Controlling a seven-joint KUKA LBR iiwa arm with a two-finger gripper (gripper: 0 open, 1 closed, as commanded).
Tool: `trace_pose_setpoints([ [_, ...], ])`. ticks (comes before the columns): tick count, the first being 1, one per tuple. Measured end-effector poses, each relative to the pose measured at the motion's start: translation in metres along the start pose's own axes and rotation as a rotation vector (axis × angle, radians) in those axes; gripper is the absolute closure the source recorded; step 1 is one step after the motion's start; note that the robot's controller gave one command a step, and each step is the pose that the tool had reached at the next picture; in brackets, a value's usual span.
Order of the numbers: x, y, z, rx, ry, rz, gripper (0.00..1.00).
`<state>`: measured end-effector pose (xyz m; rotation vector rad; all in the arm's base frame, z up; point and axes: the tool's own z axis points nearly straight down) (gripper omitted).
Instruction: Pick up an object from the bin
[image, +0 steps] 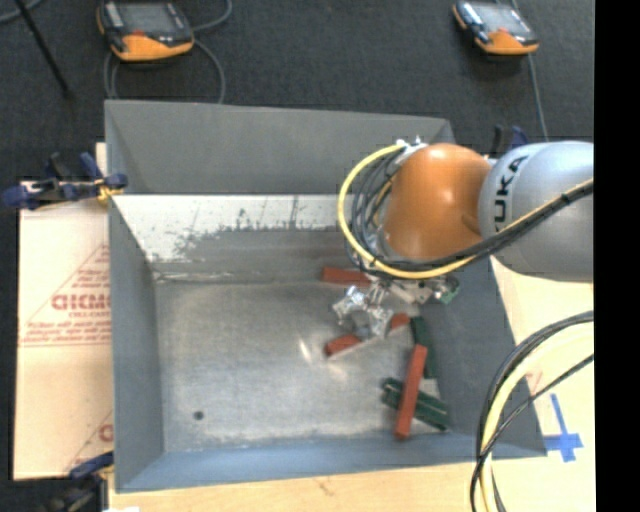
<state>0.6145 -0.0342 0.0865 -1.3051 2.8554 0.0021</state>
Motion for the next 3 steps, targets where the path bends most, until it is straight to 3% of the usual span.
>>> trace_pose_setpoints([
  [1, 0.0, 0.0, 0.0, 0.0, 0.001, 0.001, 0.0],
  [2, 0.0, 0.0, 0.0, -0.001, 0.002, 0.002, 1.0],
  [3, -0.009, 0.002, -0.119, 0.011, -0.006, -0.033, 1.0],
])
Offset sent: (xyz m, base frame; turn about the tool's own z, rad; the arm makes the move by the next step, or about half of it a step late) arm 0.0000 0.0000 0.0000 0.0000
